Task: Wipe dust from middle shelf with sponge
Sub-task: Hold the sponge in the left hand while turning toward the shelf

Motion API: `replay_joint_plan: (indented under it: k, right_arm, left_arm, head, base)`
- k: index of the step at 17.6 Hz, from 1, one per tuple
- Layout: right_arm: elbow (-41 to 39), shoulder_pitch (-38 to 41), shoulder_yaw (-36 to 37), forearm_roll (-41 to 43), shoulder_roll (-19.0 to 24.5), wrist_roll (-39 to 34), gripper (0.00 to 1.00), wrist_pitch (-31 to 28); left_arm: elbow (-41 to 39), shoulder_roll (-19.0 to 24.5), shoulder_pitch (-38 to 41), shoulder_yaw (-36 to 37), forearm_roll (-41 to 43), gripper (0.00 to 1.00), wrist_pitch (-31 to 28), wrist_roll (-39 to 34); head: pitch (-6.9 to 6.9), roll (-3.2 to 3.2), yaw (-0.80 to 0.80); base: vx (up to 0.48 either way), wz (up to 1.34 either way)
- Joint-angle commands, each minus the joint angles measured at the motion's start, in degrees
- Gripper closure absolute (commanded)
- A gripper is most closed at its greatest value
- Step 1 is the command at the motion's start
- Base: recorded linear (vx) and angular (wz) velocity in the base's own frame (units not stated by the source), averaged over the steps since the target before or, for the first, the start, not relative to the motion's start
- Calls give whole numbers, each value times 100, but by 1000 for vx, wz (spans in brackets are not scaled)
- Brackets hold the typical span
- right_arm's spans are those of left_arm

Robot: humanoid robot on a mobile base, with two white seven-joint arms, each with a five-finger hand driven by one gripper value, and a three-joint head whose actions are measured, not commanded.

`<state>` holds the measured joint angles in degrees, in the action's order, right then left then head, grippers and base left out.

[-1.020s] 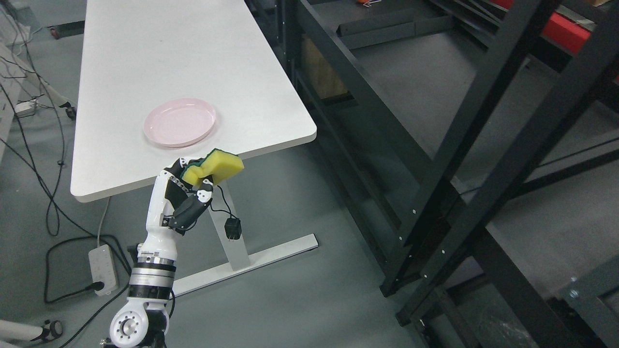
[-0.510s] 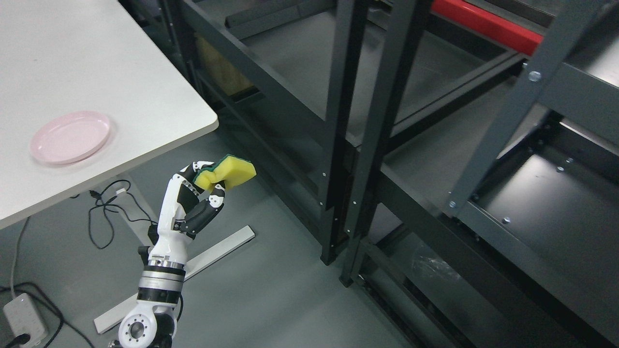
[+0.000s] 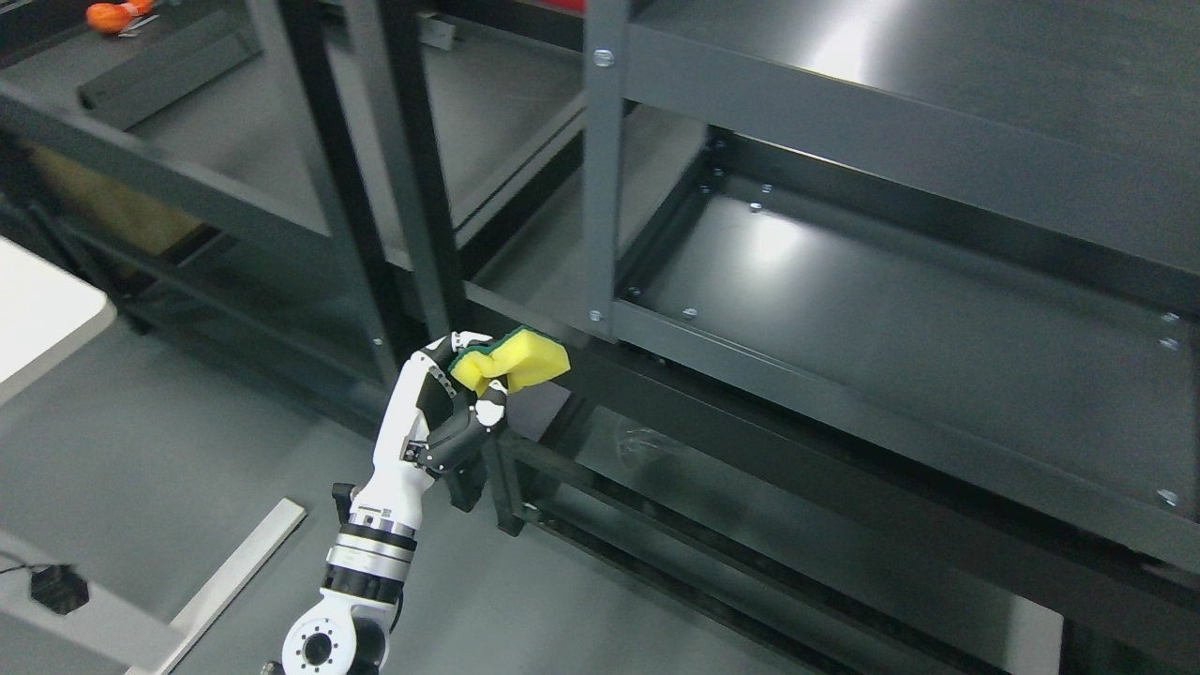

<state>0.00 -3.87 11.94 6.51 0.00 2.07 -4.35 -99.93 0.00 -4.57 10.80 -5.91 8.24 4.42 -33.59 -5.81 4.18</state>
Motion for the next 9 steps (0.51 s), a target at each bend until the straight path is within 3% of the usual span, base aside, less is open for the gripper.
replay_joint_plan:
  k: [1,4,9]
  right_arm:
    - [-100,0,-7,0,-100,4,0,-4]
    - [-100,0,1,0,-100,4,0,-4]
    - [-100,-9,-7,0,-100,4,0,-4]
  left_arm:
    - [0,100,-114,1125,134,100,-16,7]
    - [0,100,-334,1564,134,100,-7,15]
    - [0,298,-1351,3030,502,100,-7,173]
  head:
    - [0,0,0]
    - [0,0,0]
    - [0,0,0]
  base:
    - [-60,-800]
    - [-32,-715]
    - [4,-449]
